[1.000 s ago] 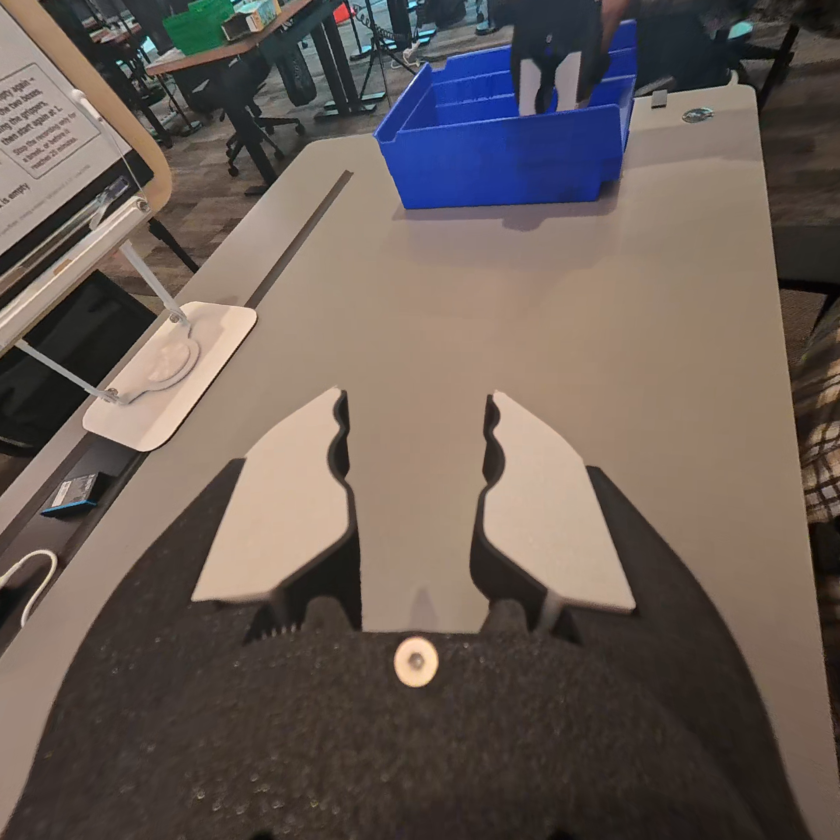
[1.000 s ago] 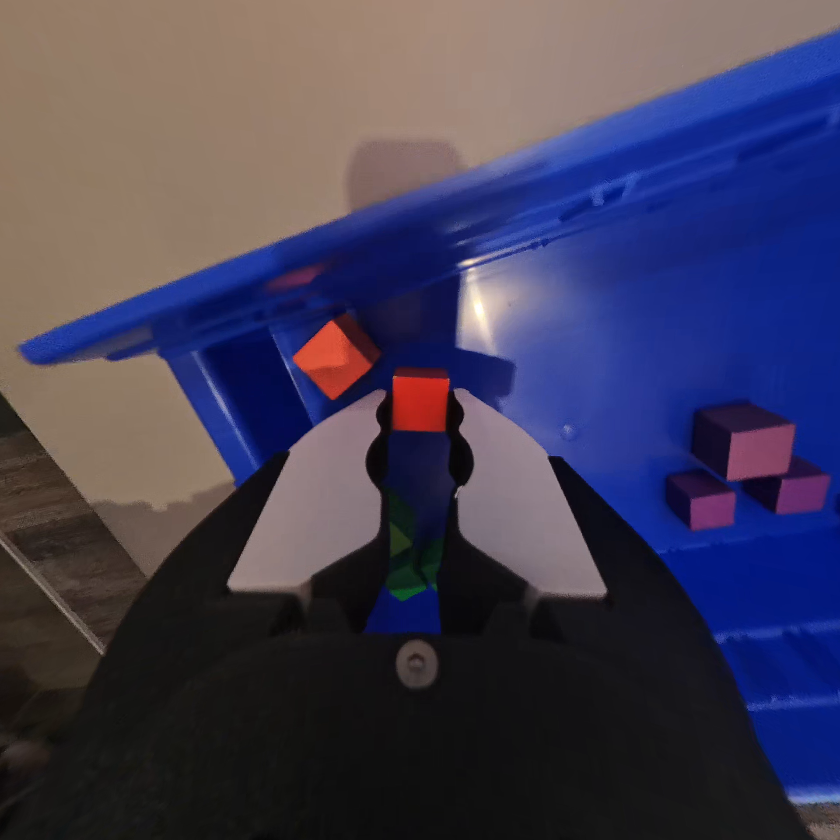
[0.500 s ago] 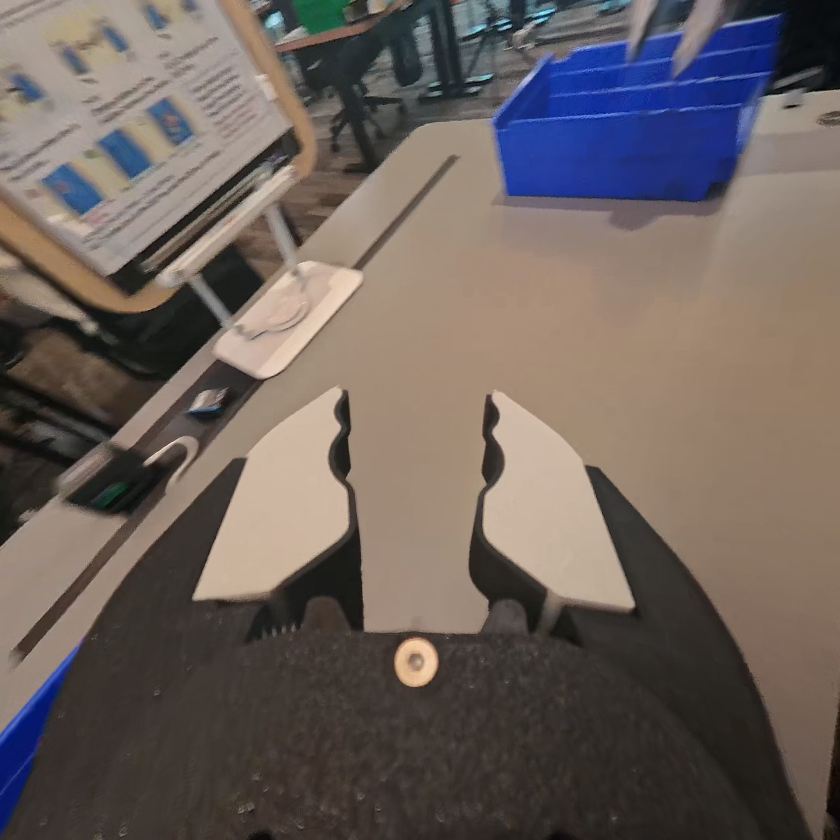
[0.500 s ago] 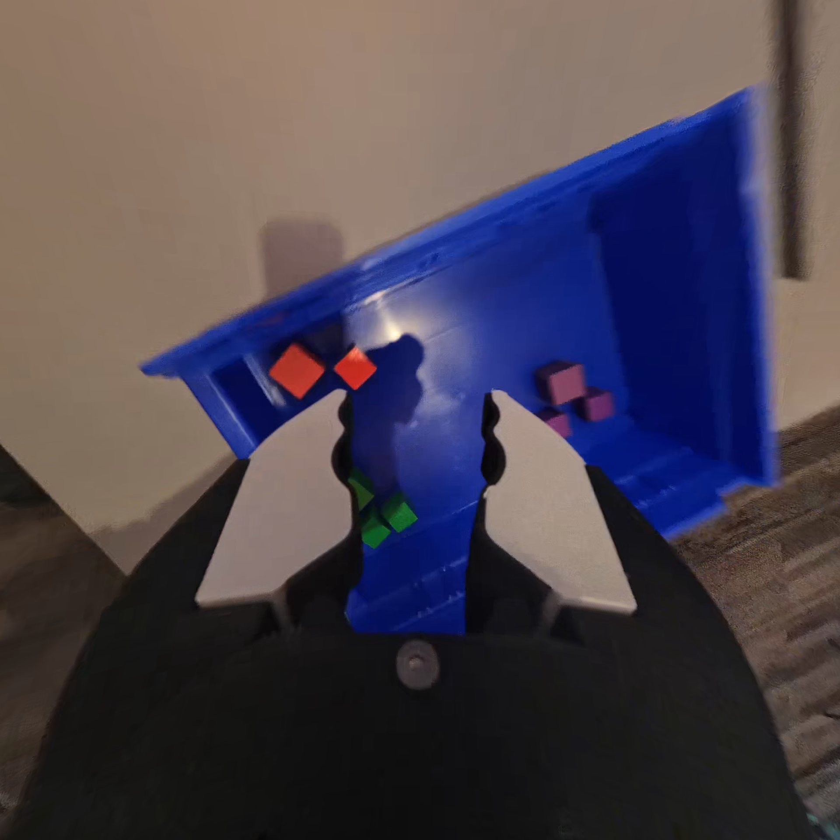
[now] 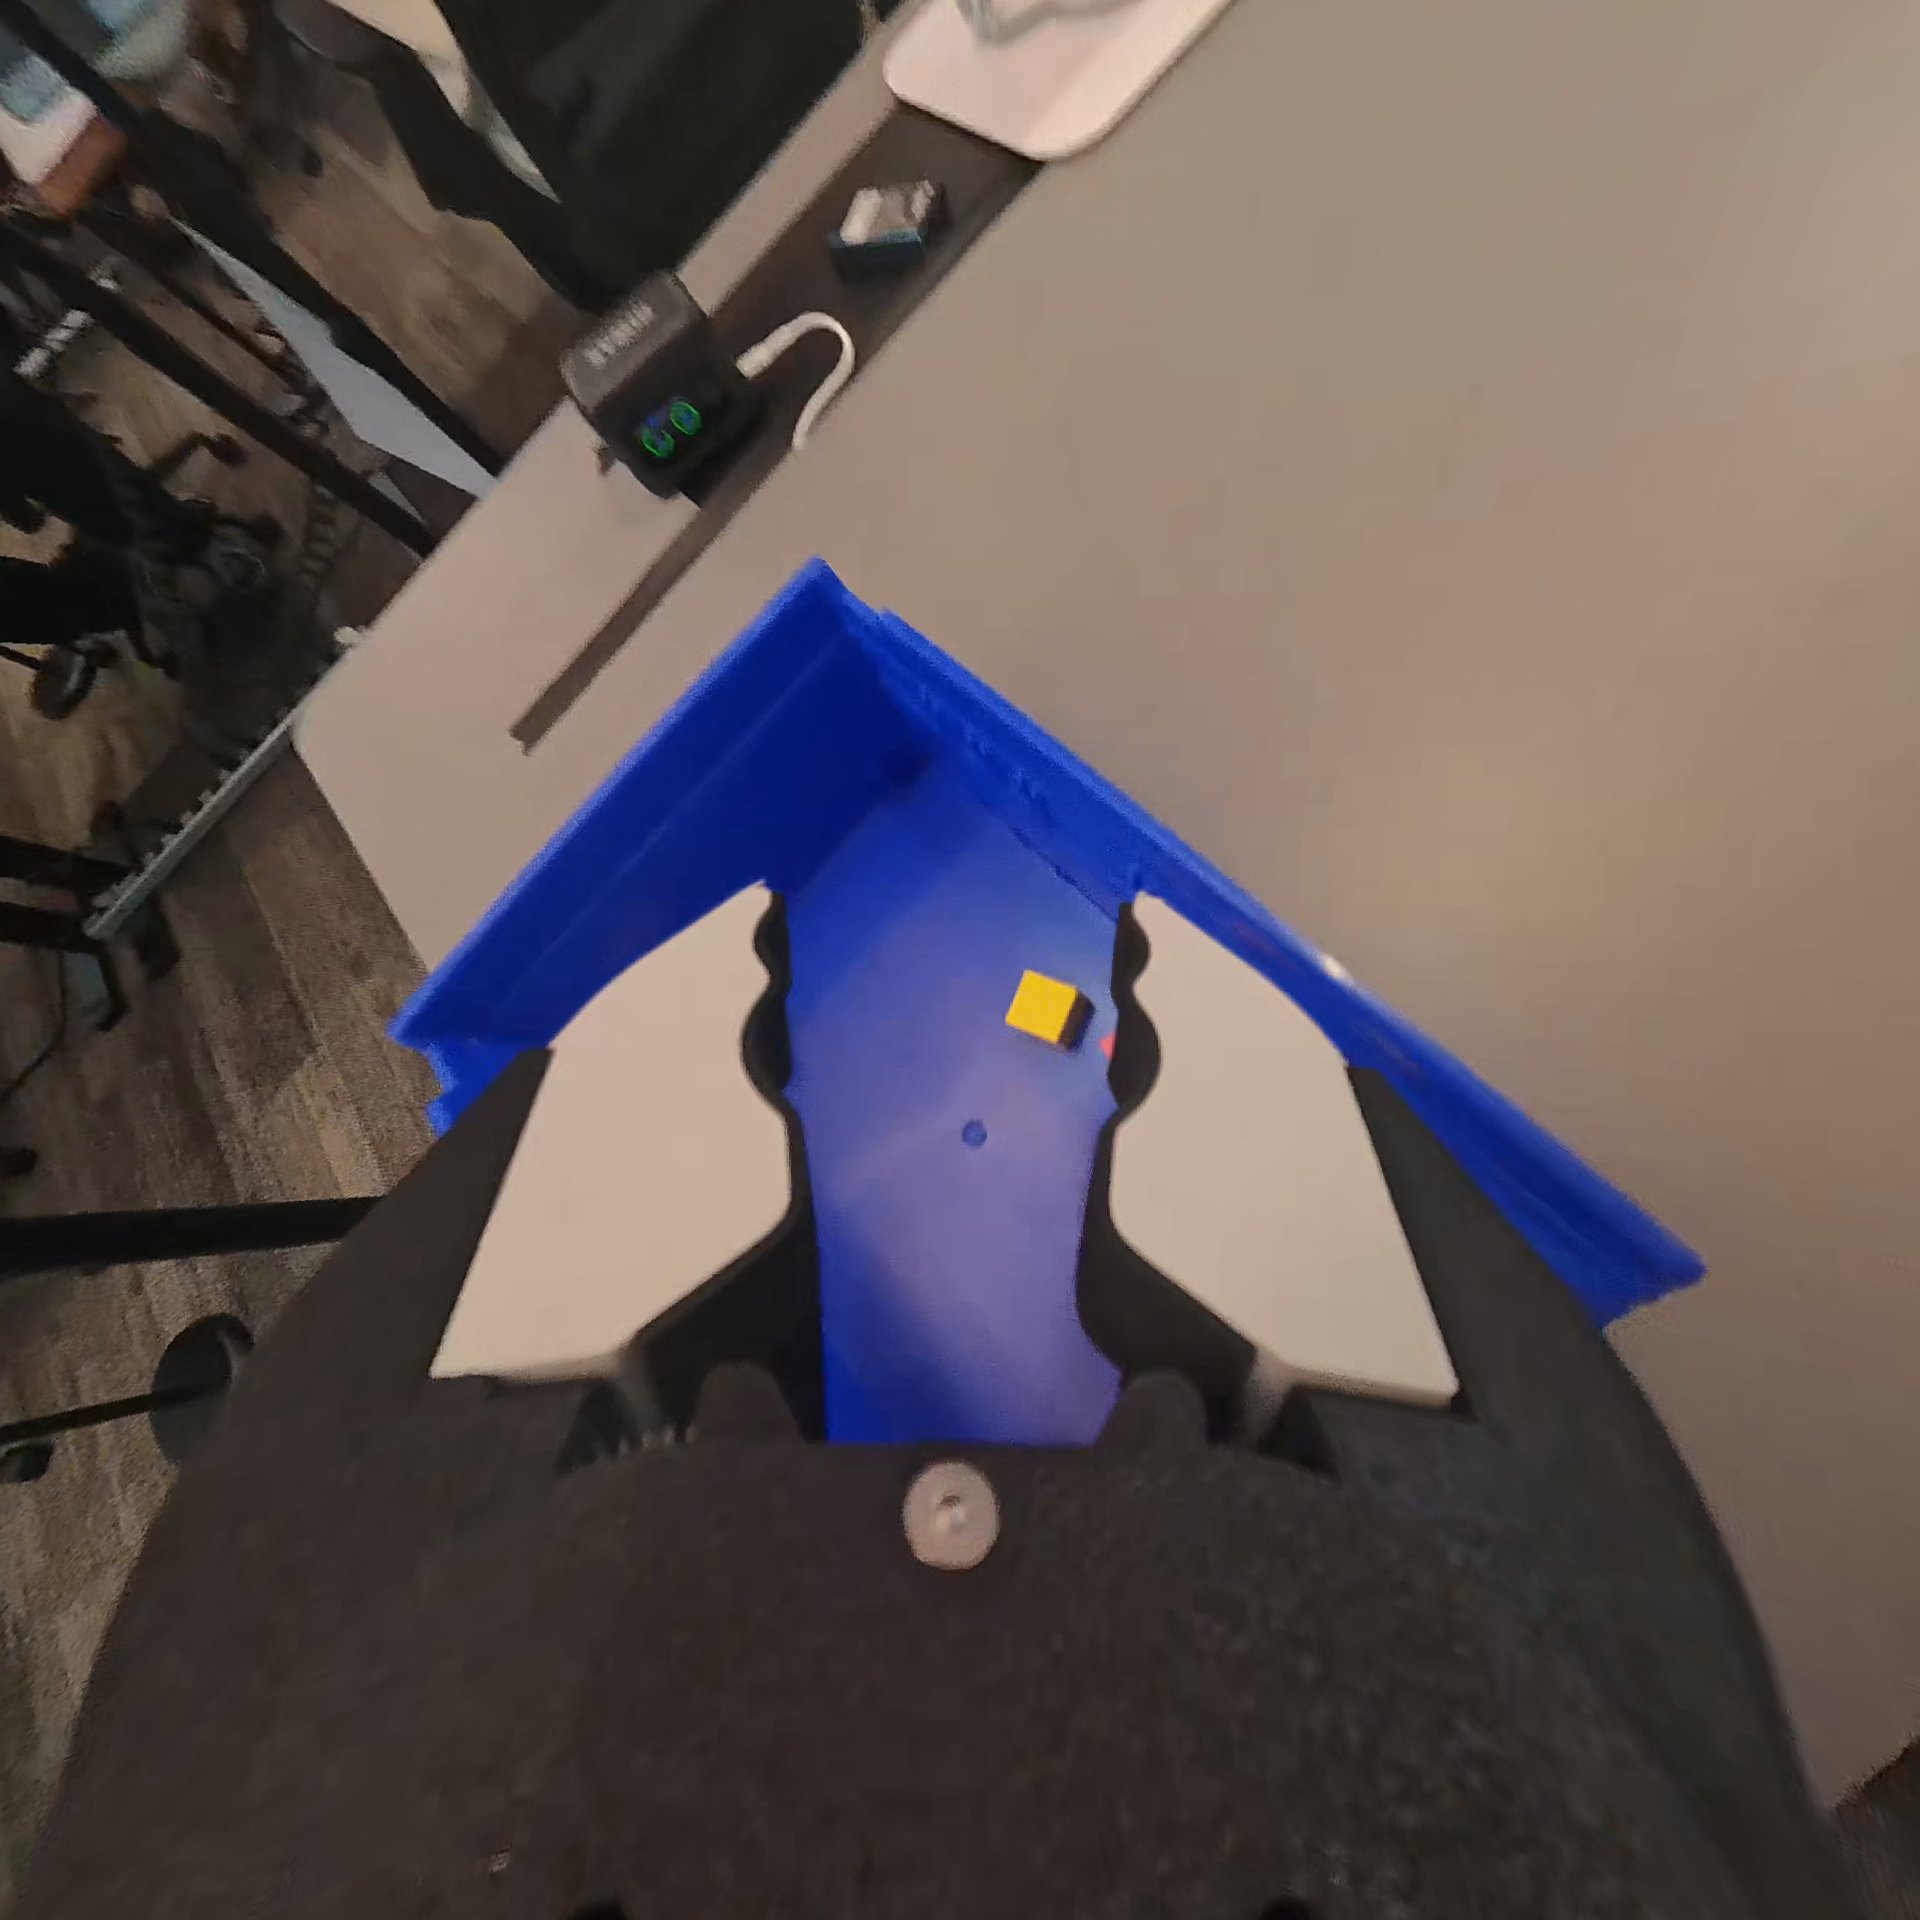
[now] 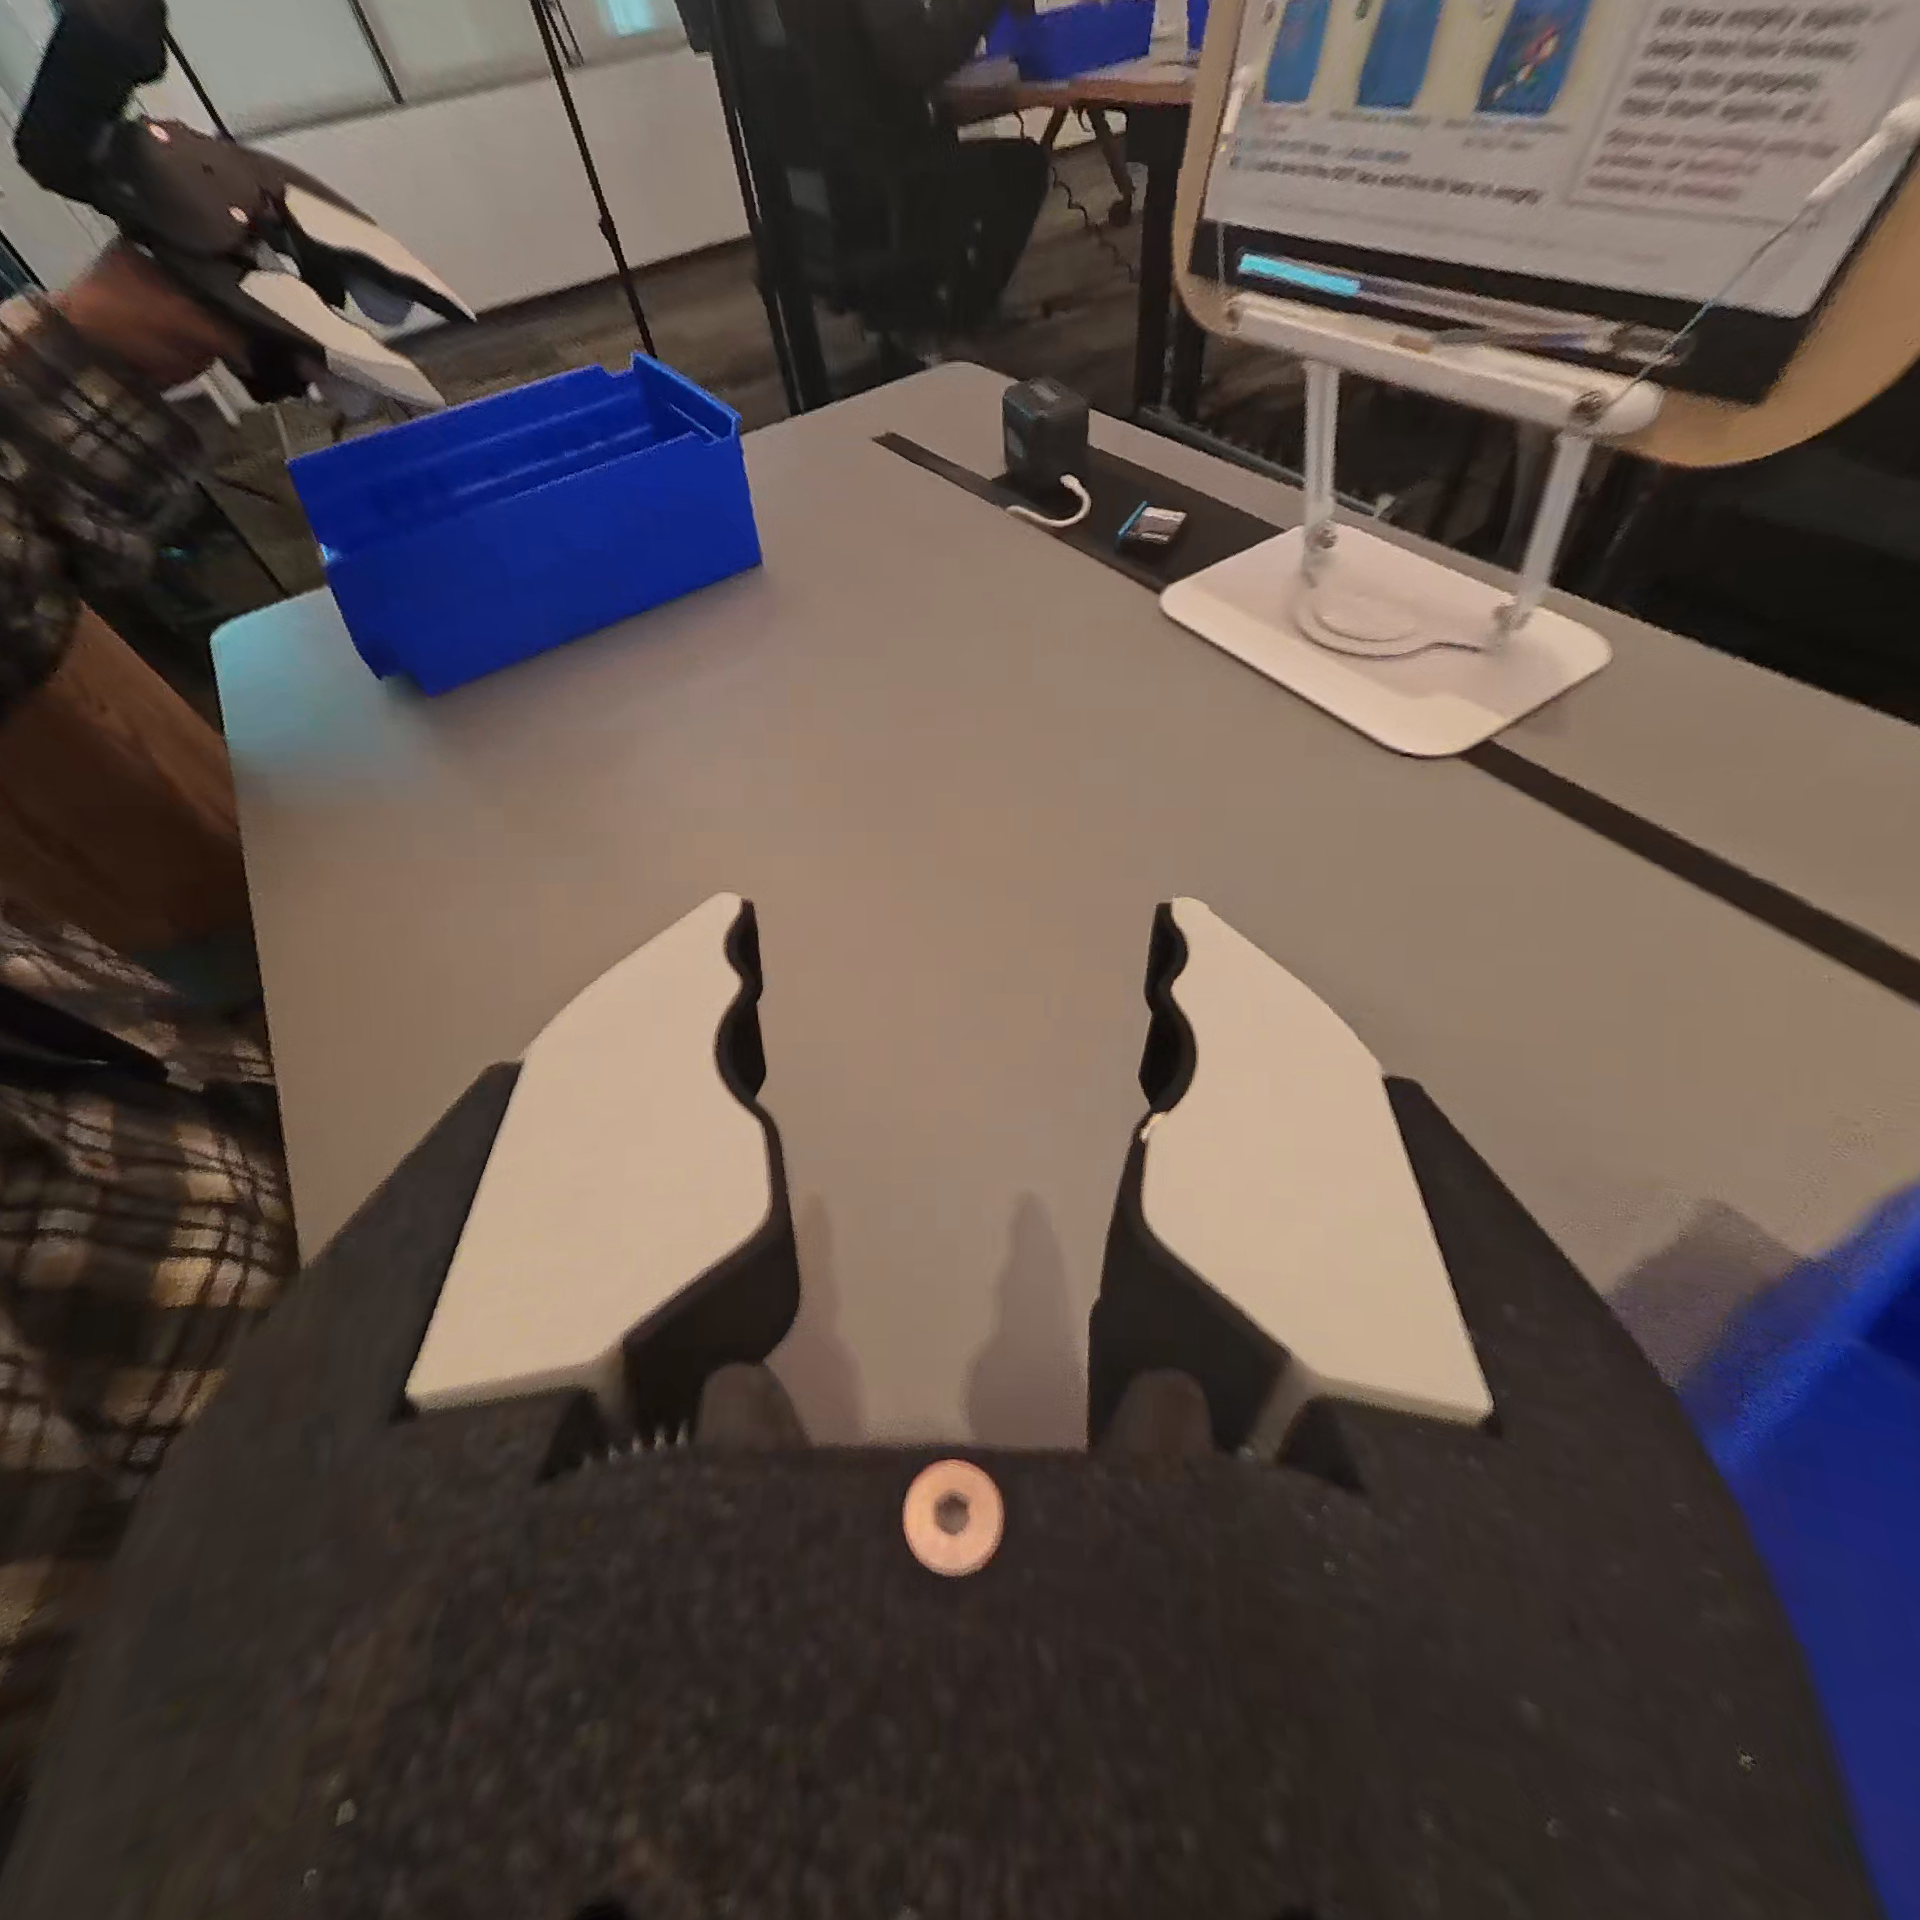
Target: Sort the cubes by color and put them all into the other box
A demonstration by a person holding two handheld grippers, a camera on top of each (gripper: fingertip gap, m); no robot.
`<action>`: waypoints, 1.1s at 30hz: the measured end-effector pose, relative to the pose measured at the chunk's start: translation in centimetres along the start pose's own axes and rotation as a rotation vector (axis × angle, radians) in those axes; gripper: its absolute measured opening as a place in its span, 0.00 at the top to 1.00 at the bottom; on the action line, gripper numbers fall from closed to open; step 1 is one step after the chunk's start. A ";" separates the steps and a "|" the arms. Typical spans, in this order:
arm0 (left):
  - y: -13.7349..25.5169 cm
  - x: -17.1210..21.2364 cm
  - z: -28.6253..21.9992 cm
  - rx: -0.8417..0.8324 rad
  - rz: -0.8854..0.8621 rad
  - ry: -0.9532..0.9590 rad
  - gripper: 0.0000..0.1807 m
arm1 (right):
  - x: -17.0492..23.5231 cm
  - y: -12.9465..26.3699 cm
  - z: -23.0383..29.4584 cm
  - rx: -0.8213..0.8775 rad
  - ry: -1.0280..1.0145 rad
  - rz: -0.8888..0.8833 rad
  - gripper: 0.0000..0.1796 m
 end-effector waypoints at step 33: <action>-9.9 8.4 -5.2 0.397 0.300 -0.531 0.82 | 2.8 -10.3 5.9 -0.128 -0.022 -0.014 0.56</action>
Point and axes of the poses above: each gripper's, where its closed fingertips meet, y back along the fingers, x out of its underside, z = x × y across the jaws, the point moved 2 cm from there along y, back along the fingers, and after that the axes turned 10 degrees about z, right-handed, at the moved point
